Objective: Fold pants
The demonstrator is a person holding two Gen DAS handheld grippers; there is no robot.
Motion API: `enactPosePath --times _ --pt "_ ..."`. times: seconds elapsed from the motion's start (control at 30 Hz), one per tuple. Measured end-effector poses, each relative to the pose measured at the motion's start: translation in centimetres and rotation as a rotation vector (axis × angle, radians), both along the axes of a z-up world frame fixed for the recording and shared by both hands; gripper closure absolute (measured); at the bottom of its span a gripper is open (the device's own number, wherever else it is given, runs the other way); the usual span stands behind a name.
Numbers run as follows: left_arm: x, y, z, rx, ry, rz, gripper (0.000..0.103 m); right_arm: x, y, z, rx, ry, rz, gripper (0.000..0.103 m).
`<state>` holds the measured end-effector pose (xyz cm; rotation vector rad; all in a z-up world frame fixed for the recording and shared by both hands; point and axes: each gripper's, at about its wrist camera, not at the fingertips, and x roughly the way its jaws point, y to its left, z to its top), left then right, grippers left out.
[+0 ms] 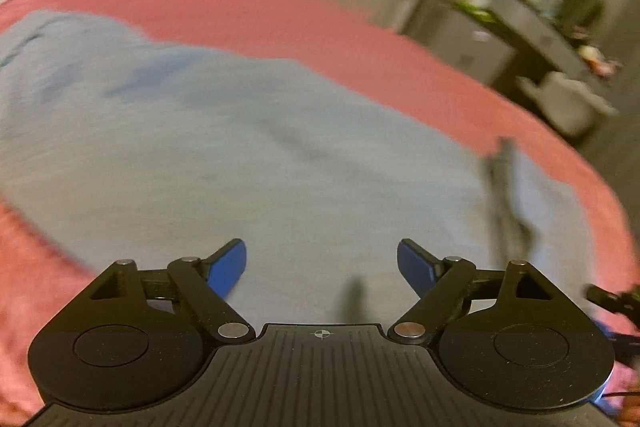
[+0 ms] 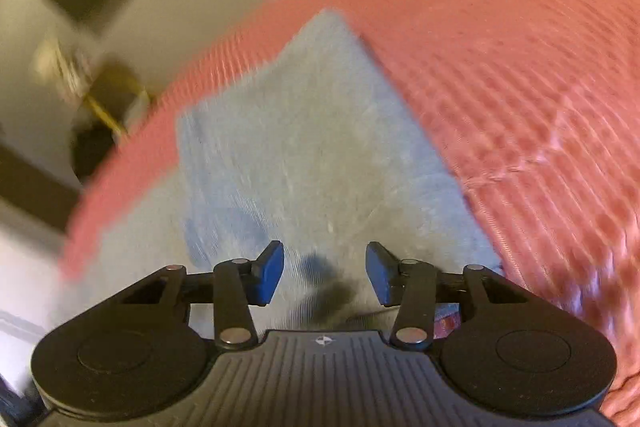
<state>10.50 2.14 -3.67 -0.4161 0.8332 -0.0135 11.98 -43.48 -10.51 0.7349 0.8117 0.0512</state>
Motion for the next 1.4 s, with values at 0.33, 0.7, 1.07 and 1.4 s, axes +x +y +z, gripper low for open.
enactPosePath --times 0.33,0.7,1.07,1.4 --pt "10.4 -11.5 -1.6 -0.263 0.199 -0.273 0.062 -1.7 -2.7 -2.1 0.291 -0.12 -0.061 0.036" --pt "14.5 -15.7 -3.6 -0.185 0.255 -0.255 0.081 -1.0 -2.9 -3.2 0.354 -0.118 -0.059 0.034" --pt "11.7 -13.2 0.1 -0.15 0.122 -0.276 0.088 -3.3 -4.4 -3.3 0.454 -0.252 -0.132 0.031" --pt "10.3 -7.2 0.2 0.005 0.111 -0.215 0.086 -1.7 -3.3 -2.7 0.346 -0.174 -0.068 0.031"
